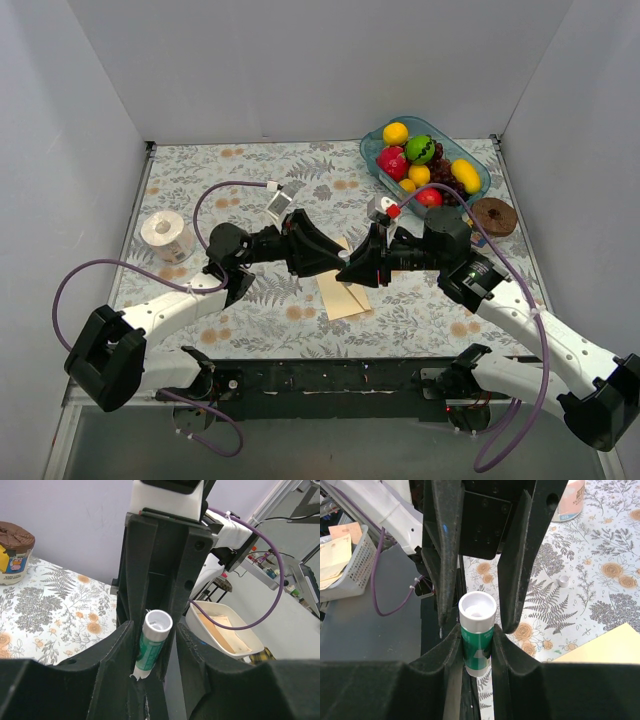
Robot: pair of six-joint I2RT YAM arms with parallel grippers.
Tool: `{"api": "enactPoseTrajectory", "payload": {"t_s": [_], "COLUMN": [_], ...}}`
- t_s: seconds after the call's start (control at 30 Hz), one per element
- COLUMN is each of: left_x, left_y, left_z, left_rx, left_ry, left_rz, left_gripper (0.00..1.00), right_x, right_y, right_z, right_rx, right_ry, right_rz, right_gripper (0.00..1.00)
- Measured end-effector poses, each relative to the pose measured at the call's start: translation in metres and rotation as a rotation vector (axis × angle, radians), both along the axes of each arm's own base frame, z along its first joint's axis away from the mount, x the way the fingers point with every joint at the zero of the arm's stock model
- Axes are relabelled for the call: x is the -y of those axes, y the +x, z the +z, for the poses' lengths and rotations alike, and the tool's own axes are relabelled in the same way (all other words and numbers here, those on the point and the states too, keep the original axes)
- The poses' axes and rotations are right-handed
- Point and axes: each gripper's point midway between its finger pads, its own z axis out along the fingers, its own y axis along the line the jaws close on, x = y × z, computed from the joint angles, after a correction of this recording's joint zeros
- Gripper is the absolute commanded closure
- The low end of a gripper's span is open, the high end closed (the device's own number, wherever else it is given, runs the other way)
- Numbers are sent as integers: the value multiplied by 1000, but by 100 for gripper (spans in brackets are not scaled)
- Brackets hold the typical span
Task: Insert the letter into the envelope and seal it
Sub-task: Screw the solid glue.
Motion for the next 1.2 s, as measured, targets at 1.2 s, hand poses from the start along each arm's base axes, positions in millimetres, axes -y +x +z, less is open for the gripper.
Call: {"api": "enactPoseTrajectory", "payload": {"t_s": [1.2], "left_x": [5], "left_y": [-4], "left_z": [4], "left_rx": [9], "left_ry": [1], "left_rz": [-36], "left_gripper": [86], "right_x": [-2], "right_y": [-5], "right_z": [-9], "right_rx": [-54], "right_ry": [-1], "right_rz": [28], "right_gripper": [99]}}
